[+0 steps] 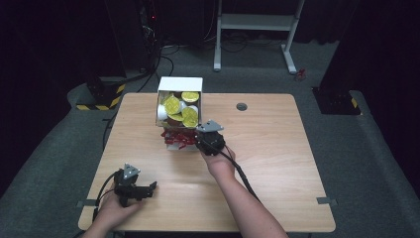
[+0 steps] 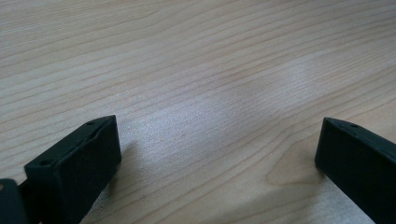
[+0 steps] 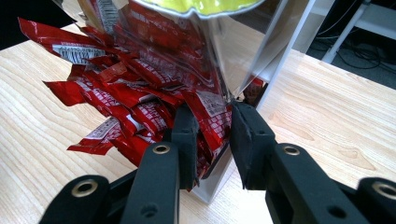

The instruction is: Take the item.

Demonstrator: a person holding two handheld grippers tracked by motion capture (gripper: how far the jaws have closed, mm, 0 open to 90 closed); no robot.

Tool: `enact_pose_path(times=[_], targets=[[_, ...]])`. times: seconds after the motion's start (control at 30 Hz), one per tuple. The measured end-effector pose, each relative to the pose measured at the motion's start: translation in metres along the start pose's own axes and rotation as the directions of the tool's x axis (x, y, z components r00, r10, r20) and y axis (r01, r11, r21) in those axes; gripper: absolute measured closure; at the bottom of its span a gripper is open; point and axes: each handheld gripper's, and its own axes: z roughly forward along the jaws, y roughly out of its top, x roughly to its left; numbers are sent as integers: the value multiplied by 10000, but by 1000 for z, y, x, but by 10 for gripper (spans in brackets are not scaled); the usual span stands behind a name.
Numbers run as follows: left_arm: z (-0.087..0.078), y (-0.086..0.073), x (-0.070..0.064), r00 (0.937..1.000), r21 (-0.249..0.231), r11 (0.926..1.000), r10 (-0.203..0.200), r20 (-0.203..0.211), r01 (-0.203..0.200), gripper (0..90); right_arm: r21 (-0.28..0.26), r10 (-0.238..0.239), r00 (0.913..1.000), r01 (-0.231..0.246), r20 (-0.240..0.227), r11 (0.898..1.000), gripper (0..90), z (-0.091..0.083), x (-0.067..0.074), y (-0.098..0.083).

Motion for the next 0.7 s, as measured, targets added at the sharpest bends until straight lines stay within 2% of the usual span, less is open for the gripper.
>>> enact_pose_path(times=[0.3,0.33,0.7], targets=[[0,0,0,10000,1,10000,-1,1,1,6,57,-19,10000,19,10,10000,777,1,1,-1],[0,0,0,10000,3,10000,1,0,-1,6,14,-198,9998,198,50,9998,800,1,1,-1],[0,0,0,10000,10,10000,5,-2,-5,6,14,-430,9990,430,90,9991,857,-2,1,-2]])
